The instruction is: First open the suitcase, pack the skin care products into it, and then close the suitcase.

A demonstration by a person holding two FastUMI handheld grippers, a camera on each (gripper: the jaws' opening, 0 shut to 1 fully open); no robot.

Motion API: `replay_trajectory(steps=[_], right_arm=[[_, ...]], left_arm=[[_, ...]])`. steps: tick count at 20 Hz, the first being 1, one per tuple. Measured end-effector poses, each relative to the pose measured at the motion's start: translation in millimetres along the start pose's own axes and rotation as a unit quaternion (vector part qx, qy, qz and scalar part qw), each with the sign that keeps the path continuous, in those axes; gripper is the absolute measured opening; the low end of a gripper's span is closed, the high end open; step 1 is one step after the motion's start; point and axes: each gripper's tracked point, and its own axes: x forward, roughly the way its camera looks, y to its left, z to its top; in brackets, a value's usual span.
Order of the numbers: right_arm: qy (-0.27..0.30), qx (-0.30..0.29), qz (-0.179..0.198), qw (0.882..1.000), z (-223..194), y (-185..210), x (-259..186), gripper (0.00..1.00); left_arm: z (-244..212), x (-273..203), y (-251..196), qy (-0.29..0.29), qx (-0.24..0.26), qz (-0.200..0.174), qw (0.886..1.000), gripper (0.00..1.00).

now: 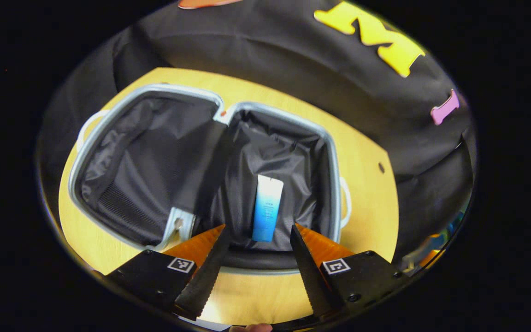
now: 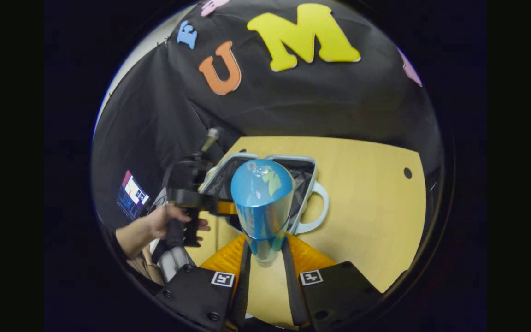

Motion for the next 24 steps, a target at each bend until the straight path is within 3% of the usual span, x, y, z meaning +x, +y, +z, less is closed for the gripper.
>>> replay_trajectory(steps=[1, 2, 3, 8, 10, 14, 18, 23, 24], right_arm=[[0.026, 0.01, 0.0, 1.0, -1, 1, 21, 0.34], [0.051, 0.021, -0.007, 0.998, -2, 1, 43, 0.35], [0.072, 0.021, -0.019, 0.997, -3, -2, 64, 0.32], [0.152, 0.038, -0.072, 0.985, -3, -12, 155, 0.34], [0.187, 0.067, -0.103, 0.975, -11, -22, 182, 0.34], [0.24, 0.135, -0.147, 0.95, -32, -35, 208, 0.35], [0.25, 0.21, -0.181, 0.928, -34, -47, 220, 0.35], [0.246, 0.2, -0.194, 0.928, -39, -47, 224, 0.32], [0.241, 0.2, -0.191, 0.93, -38, -46, 221, 0.36]], left_arm=[[3, -19, -1, -0.041, -0.001, -0.003, 0.999, 0.85], [1, -40, 1, -0.078, 0.006, 0.001, 0.997, 0.97], [-1, -60, 5, -0.11, 0.018, 0.01, 0.994, 0.86], [-44, -138, 11, -0.208, 0.033, 0.029, 0.977, 0.9], [-56, -161, 17, -0.23, 0.022, 0.042, 0.972, 0.99], [-79, -187, 44, -0.234, 0.001, 0.071, 0.97, 0.99], [-82, -204, 63, -0.244, -0.027, 0.082, 0.966, 0.98], [-68, -218, 72, -0.261, -0.029, 0.084, 0.961, 0.99], [-65, -216, 74, -0.259, -0.024, 0.086, 0.962, 0.99]])
